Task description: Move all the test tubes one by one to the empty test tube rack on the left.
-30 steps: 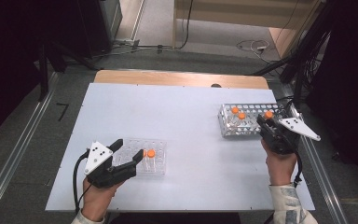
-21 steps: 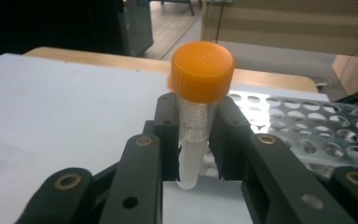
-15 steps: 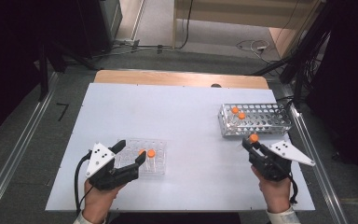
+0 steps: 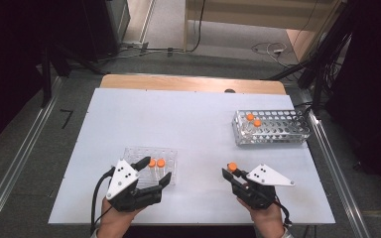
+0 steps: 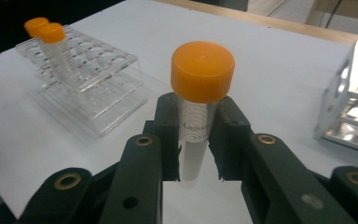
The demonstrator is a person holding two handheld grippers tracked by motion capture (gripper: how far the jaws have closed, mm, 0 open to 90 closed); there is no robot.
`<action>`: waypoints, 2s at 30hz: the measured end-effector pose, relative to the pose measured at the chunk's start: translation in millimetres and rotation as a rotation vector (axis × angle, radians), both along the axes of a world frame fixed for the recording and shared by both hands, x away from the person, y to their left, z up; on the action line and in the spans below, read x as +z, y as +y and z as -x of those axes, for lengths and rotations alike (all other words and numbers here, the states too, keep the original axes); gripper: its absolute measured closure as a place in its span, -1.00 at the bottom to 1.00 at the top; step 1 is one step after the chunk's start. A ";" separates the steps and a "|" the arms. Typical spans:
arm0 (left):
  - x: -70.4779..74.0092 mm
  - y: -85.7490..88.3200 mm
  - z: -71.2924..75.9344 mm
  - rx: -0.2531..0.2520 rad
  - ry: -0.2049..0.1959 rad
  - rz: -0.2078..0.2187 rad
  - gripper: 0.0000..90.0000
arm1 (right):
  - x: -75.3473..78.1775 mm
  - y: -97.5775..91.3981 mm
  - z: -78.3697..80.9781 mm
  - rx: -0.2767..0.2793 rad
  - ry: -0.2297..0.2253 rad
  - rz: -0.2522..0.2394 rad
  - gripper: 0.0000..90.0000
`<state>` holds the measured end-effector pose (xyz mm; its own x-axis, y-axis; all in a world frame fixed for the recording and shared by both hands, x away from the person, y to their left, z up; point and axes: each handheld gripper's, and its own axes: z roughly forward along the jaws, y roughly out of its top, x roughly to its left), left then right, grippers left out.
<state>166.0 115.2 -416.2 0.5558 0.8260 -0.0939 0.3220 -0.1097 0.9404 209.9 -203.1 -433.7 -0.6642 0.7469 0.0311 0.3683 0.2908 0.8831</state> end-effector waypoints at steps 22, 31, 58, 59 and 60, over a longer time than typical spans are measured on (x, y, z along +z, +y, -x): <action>-11.3 -46.0 4.6 -0.179 0.030 -0.024 -0.14 | -18.5 60.6 18.9 0.192 0.018 0.066 0.59; -15.7 -58.4 0.9 -0.223 0.041 -0.017 0.20 | -20.7 69.1 22.9 0.224 0.025 0.071 0.59; -19.1 -59.1 -0.9 -0.234 0.054 -0.024 0.55 | -20.7 71.9 22.3 0.276 0.060 0.059 -0.09; -18.2 -57.9 -0.7 -0.233 0.056 -0.024 0.55 | -20.5 71.9 21.7 0.281 0.068 0.057 -0.20; -17.4 -56.7 -0.6 -0.231 0.055 -0.020 0.55 | -20.2 71.8 21.1 0.283 0.076 0.059 -0.24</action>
